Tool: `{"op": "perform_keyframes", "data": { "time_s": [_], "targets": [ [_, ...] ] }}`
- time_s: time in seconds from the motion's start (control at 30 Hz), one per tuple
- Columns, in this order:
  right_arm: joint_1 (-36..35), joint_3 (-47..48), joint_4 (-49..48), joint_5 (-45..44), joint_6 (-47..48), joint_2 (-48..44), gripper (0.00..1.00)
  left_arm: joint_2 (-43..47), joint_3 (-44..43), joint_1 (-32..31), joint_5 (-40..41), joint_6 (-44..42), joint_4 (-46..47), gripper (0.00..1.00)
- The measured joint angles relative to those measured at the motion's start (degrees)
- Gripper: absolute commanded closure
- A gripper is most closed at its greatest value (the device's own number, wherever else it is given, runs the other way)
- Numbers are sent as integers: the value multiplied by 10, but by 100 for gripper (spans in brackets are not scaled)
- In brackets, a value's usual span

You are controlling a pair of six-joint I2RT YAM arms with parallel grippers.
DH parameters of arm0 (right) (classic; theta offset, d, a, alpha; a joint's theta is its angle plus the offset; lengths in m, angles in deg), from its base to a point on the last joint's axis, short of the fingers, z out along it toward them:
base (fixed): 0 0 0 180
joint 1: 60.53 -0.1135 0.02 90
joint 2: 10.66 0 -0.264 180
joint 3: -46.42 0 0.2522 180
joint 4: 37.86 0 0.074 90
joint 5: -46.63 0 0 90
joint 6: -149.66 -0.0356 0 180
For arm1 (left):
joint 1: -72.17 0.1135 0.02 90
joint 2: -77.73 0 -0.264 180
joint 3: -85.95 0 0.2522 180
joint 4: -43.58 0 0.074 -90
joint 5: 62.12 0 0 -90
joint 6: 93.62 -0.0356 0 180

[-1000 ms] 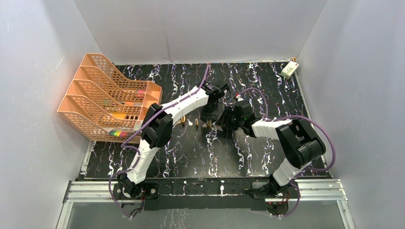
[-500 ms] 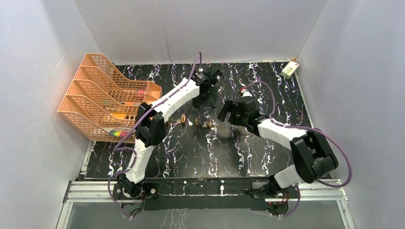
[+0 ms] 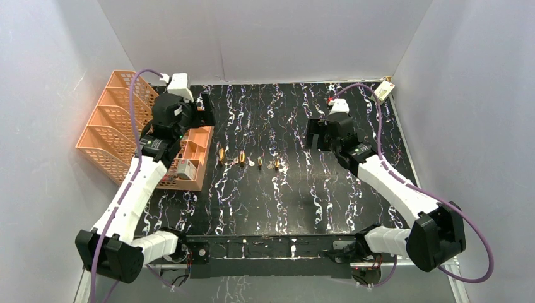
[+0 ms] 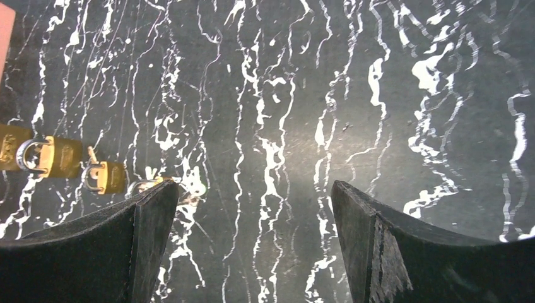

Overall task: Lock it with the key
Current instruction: Reset both arms

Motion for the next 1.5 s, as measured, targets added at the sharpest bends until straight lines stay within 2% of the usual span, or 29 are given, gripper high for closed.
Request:
{"op": "perform_keyframes", "data": {
  "time_s": [0.23, 0.6, 1.13, 1.5],
  "targets": [
    [0, 3, 7, -33, 43, -33, 1, 54, 53, 49, -49, -28, 59, 2],
    [0, 4, 10, -54, 59, -38, 1, 60, 58, 51, -98, -36, 80, 2],
    [0, 4, 9, -62, 61, -40, 2, 60, 58, 51, -117, -47, 80, 2],
    [0, 4, -5, -66, 72, -73, 2, 69, 58, 52, -135, -47, 85, 2]
  ]
}}
